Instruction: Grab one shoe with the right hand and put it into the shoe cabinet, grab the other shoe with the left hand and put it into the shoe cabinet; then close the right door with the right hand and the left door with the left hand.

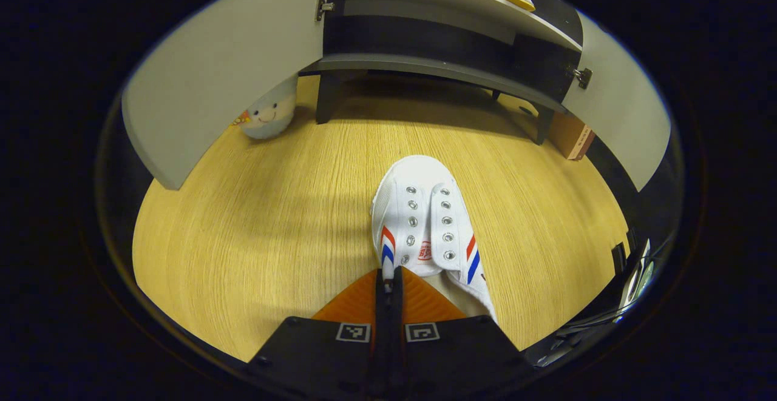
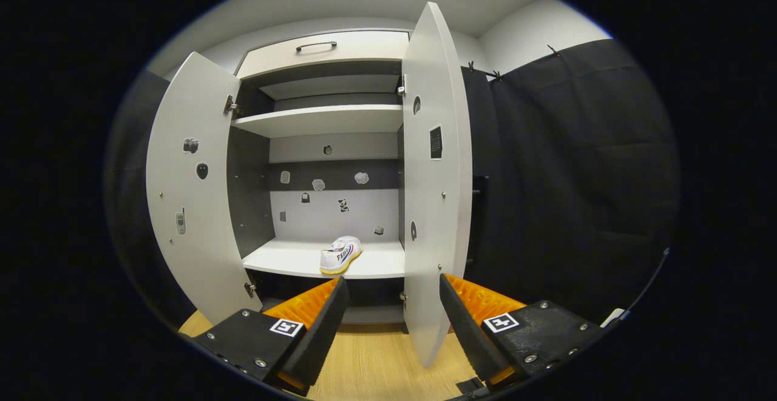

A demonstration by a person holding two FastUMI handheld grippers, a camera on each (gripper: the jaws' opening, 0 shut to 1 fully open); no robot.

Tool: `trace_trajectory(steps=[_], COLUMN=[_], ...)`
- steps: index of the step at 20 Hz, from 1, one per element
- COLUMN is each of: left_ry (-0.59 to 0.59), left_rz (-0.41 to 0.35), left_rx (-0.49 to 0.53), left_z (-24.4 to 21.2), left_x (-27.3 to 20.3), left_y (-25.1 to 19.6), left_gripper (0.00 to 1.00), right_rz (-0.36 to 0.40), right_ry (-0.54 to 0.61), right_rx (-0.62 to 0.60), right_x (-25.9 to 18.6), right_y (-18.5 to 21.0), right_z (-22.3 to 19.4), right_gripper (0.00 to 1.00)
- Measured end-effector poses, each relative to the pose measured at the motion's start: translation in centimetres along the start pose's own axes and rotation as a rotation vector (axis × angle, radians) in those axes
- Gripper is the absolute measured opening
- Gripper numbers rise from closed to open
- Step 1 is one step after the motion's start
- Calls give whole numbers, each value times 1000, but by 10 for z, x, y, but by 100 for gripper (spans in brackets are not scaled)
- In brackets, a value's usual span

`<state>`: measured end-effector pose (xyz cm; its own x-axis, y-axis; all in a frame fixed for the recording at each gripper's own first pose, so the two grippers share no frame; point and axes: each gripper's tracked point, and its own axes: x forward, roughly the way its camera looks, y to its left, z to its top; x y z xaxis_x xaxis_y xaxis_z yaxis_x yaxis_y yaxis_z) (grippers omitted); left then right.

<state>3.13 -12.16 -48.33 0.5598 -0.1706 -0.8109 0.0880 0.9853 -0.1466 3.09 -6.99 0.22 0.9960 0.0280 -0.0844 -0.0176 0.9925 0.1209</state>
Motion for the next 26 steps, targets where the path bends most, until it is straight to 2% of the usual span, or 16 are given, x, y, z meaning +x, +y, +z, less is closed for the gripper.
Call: trace_trajectory(steps=[6, 11, 16, 20, 23, 26], left_ry=[-22, -64, -126, -203, -260, -312], left_rz=[-18, -26, -38, -3, 37, 61], left_rx=[-16, -29, -80, -104, -100, -83], left_z=[22, 45, 70, 114, 130, 147], left_x=[-29, -74, -118, -165, -186, -211], left_y=[0, 8, 14, 29, 37, 42], left_gripper=[7, 7, 7, 7, 7, 7], right_rz=[35, 82, 189, 307, 396, 414], right_ry=[-28, -38, -31, -22, -10, 1], right_rx=[-2, 16, 11, 0, 18, 45], right_x=[7, 13, 16, 14, 10, 14], right_y=[6, 6, 8, 14, 20, 22], right_z=[13, 20, 22, 10, 2, -3], right_gripper=[92, 93, 92, 92, 92, 93])
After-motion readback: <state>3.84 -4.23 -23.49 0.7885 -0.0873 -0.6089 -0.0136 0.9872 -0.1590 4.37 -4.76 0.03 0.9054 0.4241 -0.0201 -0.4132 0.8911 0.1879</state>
